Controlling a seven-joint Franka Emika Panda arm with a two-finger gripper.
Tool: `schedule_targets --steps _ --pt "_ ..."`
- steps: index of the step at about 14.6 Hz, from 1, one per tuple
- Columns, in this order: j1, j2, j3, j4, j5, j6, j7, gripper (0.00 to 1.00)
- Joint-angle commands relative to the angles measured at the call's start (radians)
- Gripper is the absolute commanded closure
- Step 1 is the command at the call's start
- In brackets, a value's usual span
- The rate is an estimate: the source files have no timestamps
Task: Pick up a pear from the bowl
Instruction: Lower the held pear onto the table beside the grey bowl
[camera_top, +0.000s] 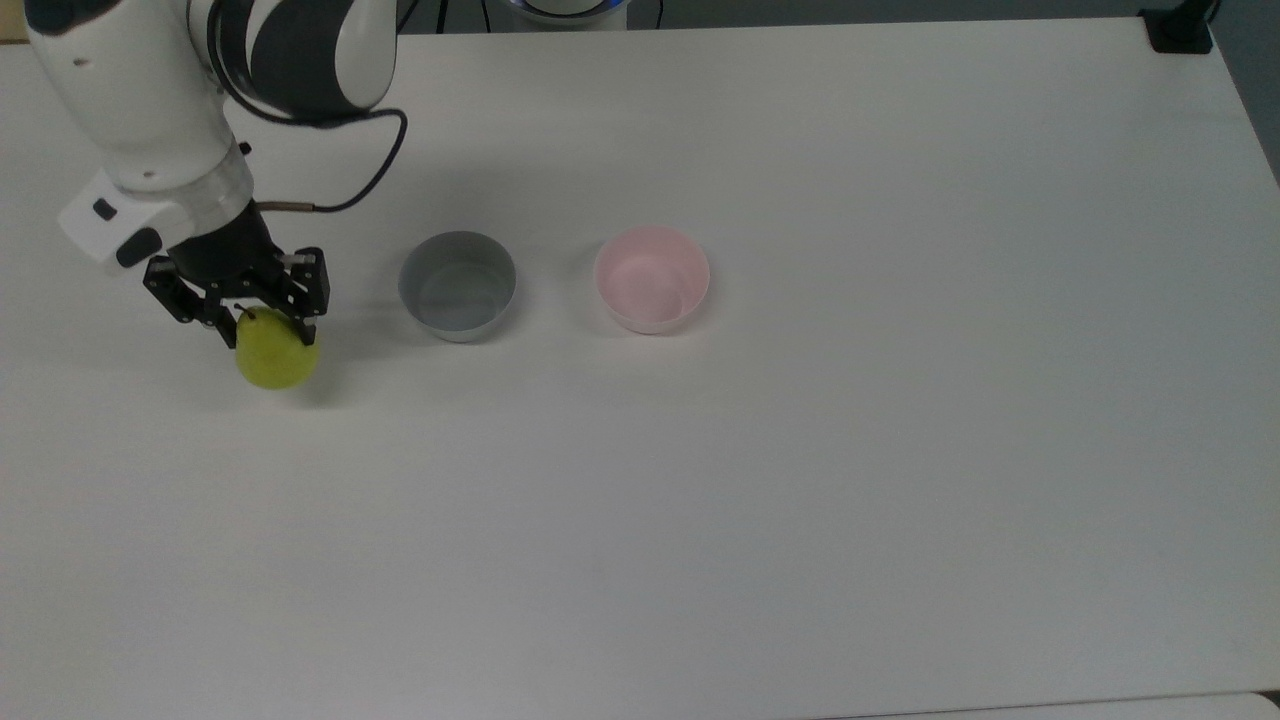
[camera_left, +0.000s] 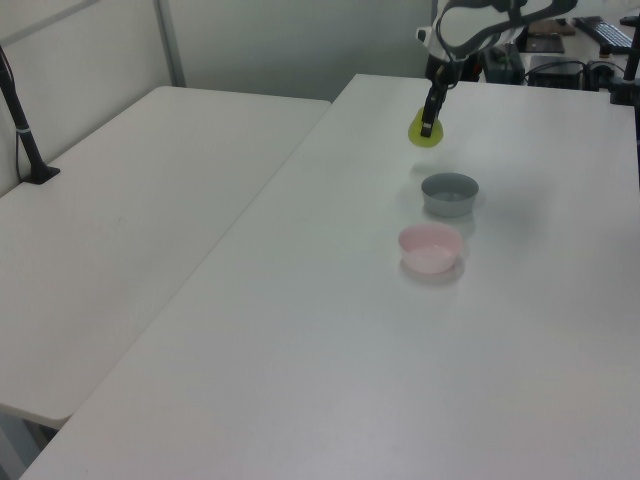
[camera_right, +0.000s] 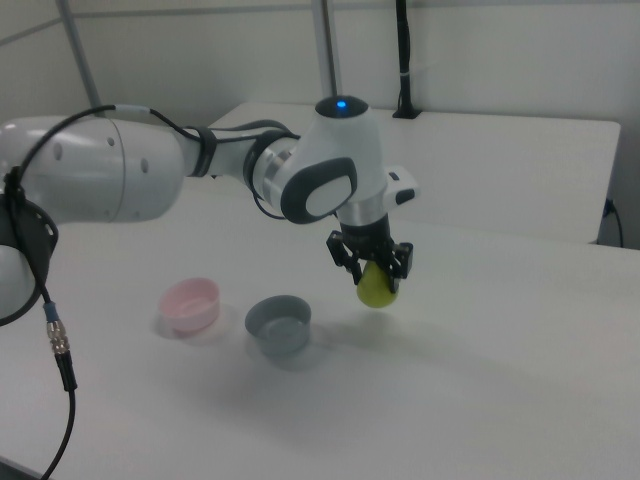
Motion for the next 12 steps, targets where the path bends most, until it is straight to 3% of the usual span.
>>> schedule_targets --steps 1,5,7,8,9,11,12 --pt "-0.005 0.041 -0.013 -0.007 0.048 0.027 -0.018 0.98" --pt "-0.005 0.053 -0.011 -0.008 0.068 0.029 -0.023 0.98" --pt "-0.005 0.053 -0.011 -0.01 0.068 0.029 -0.015 0.86" --pt "-0.005 0.053 -0.011 -0.011 0.069 0.027 -0.014 0.64" --pt "-0.005 0.052 -0.011 -0.011 0.068 0.029 -0.015 0.34" --pt "-0.005 0.045 -0.011 -0.011 0.066 0.027 0.001 0.0" --pt "-0.003 0.042 -0.01 -0.011 0.063 0.026 0.03 0.0"
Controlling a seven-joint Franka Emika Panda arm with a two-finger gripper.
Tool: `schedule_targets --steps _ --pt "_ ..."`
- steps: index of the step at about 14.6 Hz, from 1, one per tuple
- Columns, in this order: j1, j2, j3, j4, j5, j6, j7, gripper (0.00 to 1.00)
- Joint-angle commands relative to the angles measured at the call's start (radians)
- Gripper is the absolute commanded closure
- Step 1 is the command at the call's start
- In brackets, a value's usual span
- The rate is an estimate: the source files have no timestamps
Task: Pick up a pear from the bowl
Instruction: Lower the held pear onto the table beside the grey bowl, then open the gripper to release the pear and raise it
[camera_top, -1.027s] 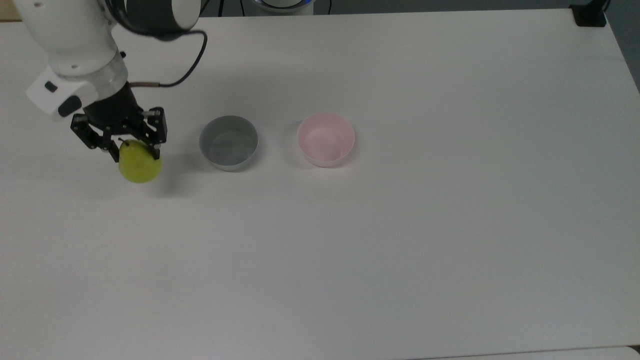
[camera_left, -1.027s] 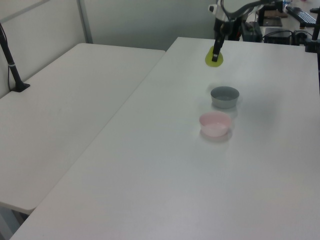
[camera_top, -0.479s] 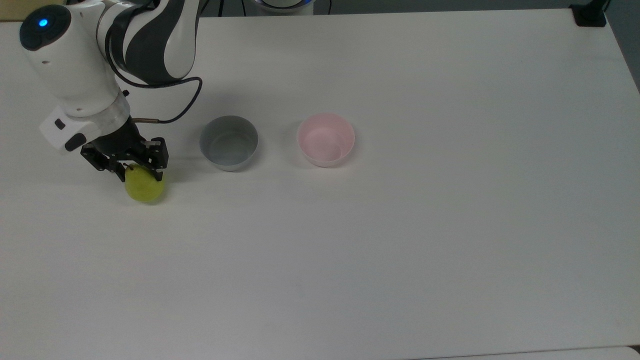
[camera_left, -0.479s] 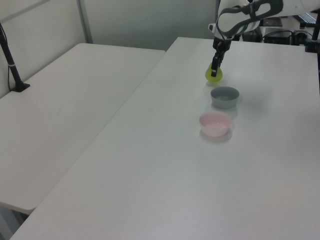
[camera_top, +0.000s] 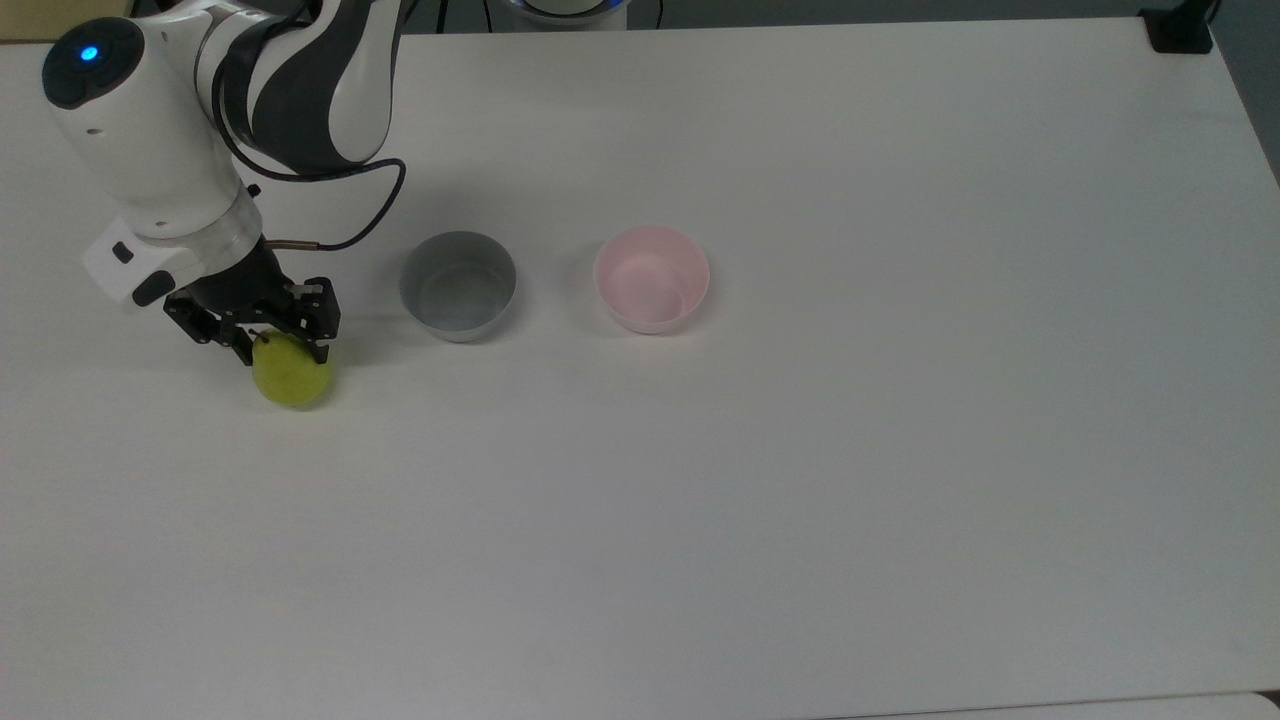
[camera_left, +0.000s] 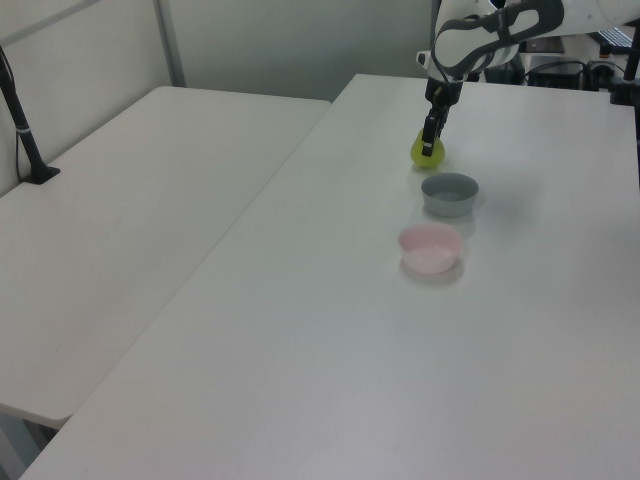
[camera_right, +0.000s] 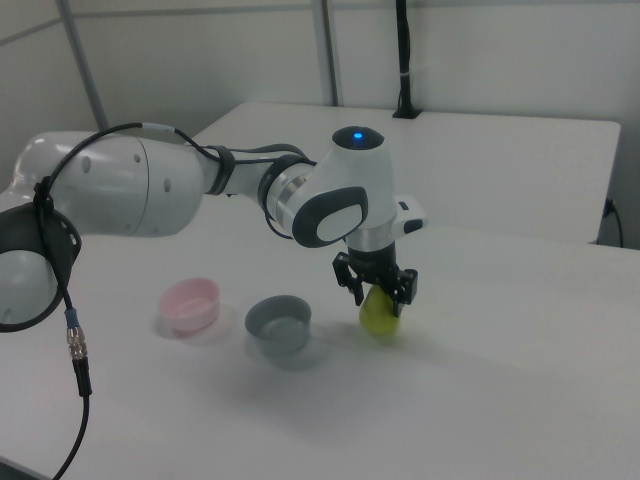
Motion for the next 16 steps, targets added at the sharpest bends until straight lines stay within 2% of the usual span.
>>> schedule_targets --steps 1,4,5,8,11,13,16 --pt "0.006 -0.028 -0.006 -0.012 0.013 0.014 0.057 0.0" --pt "0.008 -0.082 -0.004 -0.016 0.01 -0.01 0.091 0.0" --pt "0.009 -0.106 -0.004 -0.011 0.007 -0.058 0.095 0.0" --pt "0.018 -0.256 -0.004 -0.008 -0.028 -0.225 0.101 0.0" --pt "0.008 -0.364 0.001 -0.006 -0.028 -0.372 0.109 0.0" --pt "0.012 -0.427 0.004 -0.006 -0.039 -0.449 0.181 0.0" --pt "0.017 -0.497 0.017 -0.005 -0.138 -0.536 0.32 0.0"
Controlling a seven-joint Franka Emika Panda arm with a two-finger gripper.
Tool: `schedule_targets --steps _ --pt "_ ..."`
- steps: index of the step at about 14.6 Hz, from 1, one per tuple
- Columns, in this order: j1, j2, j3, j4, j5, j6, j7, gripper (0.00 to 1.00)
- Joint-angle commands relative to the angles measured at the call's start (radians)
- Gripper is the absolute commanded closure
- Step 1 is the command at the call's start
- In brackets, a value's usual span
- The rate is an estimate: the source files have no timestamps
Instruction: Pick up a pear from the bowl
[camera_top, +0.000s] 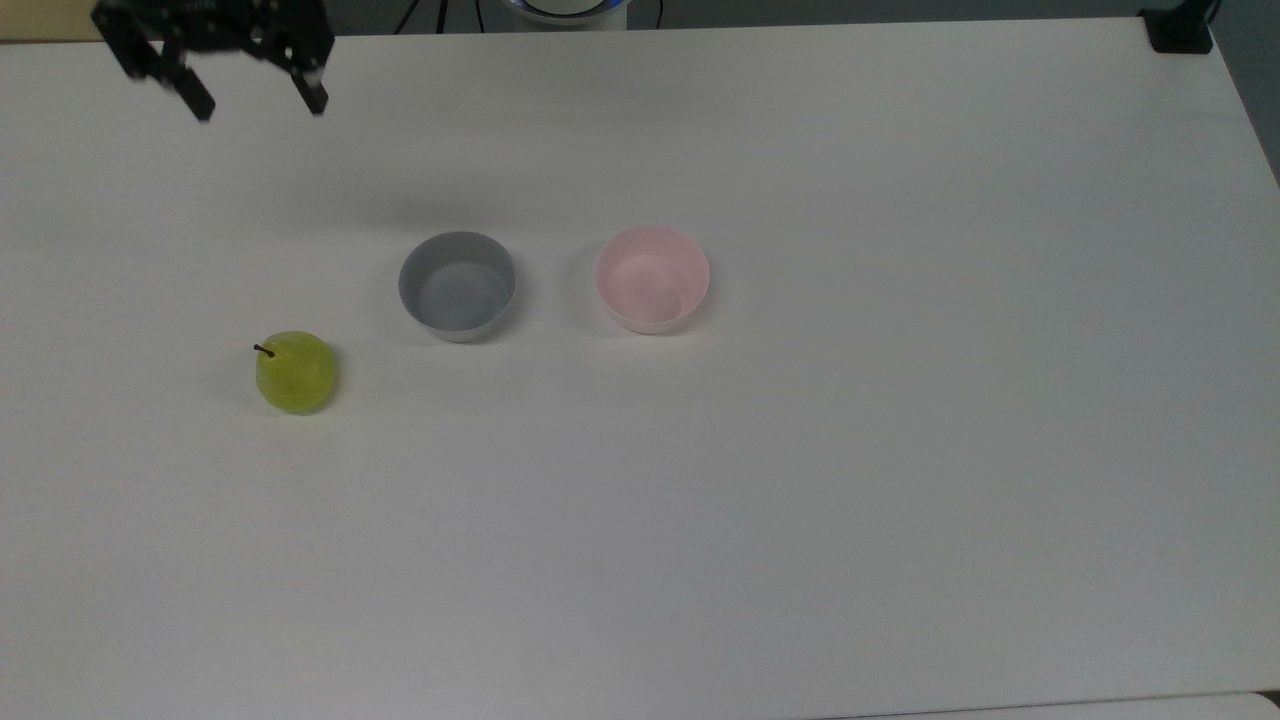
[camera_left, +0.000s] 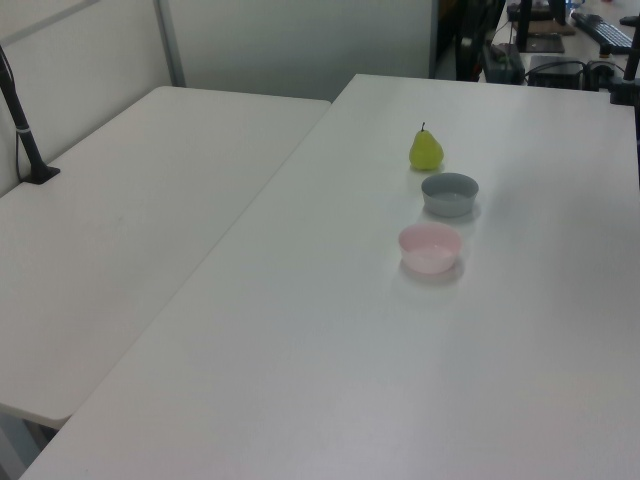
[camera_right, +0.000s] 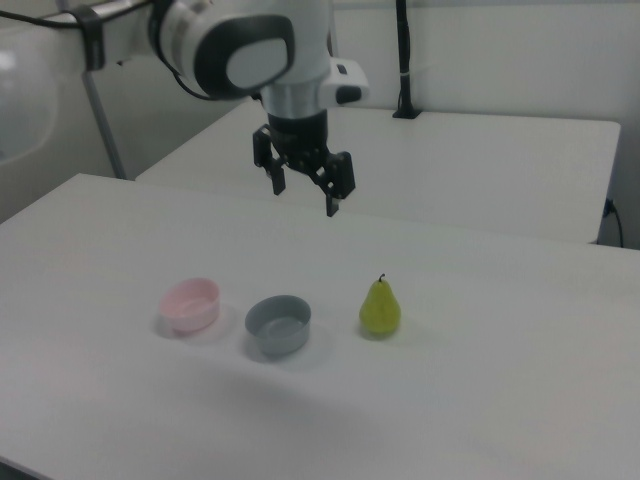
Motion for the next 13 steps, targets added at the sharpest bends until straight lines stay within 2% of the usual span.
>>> schedule_targets --steps 1,5,7,9,13 --pt "0.012 -0.099 0.031 -0.035 -0.113 -0.103 0.147 0.0" --pt "0.017 -0.156 0.071 -0.036 -0.17 -0.192 0.207 0.0" --pt "0.029 -0.182 0.108 -0.039 -0.227 -0.231 0.23 0.0" --pt "0.043 -0.199 0.143 -0.049 -0.236 -0.225 0.259 0.0" --pt "0.083 -0.207 0.15 -0.102 -0.238 -0.144 0.229 0.0"
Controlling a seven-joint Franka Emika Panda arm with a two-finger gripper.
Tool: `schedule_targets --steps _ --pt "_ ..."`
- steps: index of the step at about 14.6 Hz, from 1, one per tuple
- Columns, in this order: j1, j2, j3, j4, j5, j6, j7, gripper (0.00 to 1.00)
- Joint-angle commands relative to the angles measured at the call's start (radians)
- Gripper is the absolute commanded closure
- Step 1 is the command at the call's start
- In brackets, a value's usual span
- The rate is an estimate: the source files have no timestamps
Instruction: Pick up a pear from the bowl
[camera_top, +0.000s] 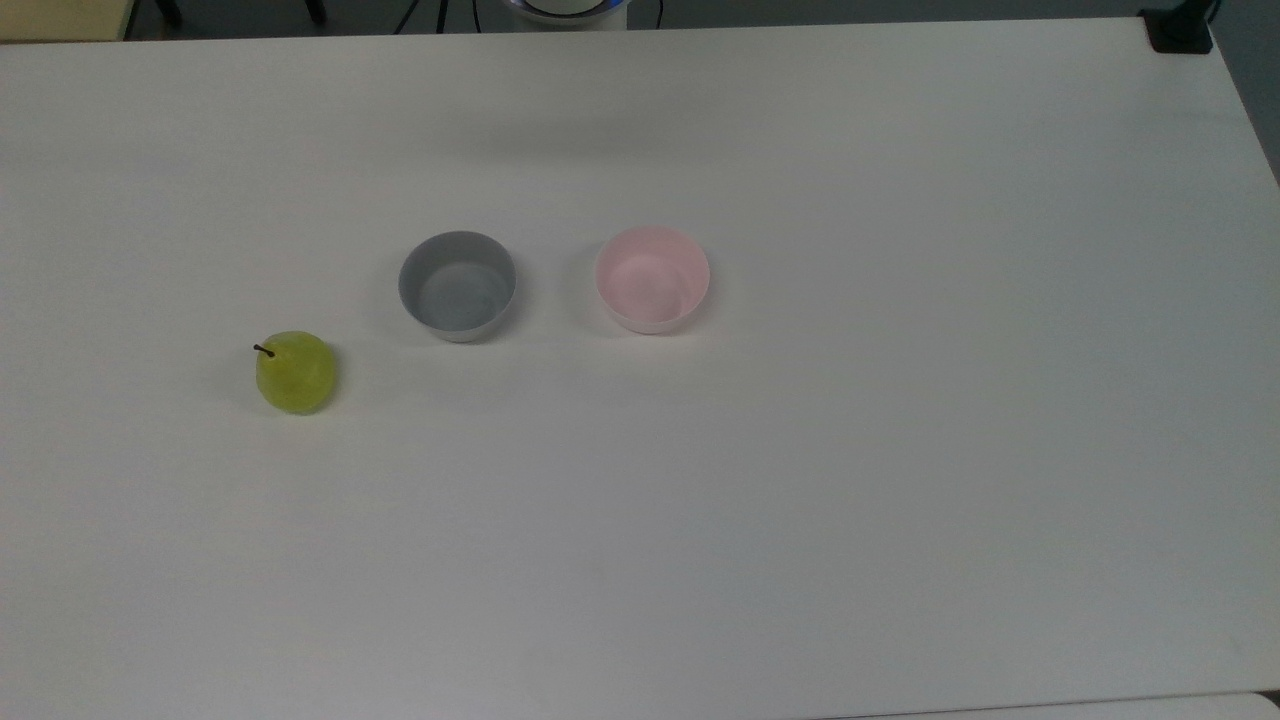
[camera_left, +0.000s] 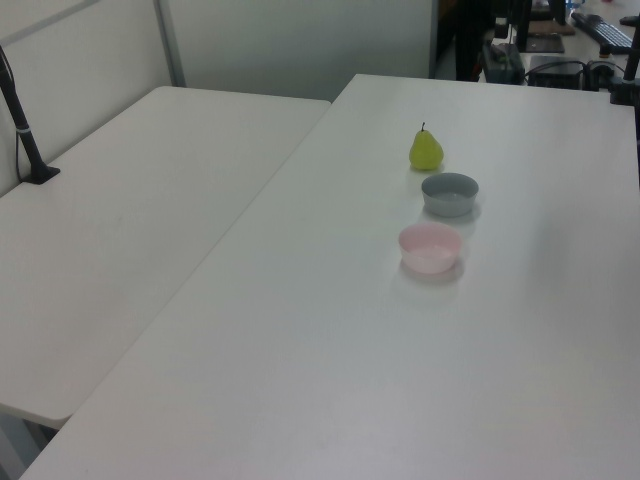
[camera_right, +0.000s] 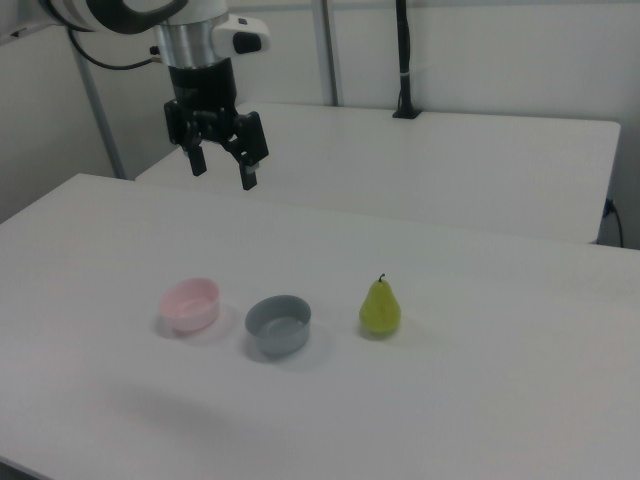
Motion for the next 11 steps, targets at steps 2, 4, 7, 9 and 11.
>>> schedule_targets --steps 2,4,7,9,11 --pt "0.032 -0.035 0.001 -0.102 -0.024 0.132 -0.024 0.0" --pt "0.031 -0.028 0.001 -0.102 -0.024 0.142 -0.075 0.0" --pt "0.032 -0.022 0.001 -0.1 -0.022 0.156 -0.076 0.0" --pt "0.032 -0.022 0.001 -0.1 -0.022 0.153 -0.073 0.0" --pt "0.032 -0.023 0.001 -0.1 -0.021 0.151 -0.072 0.0"
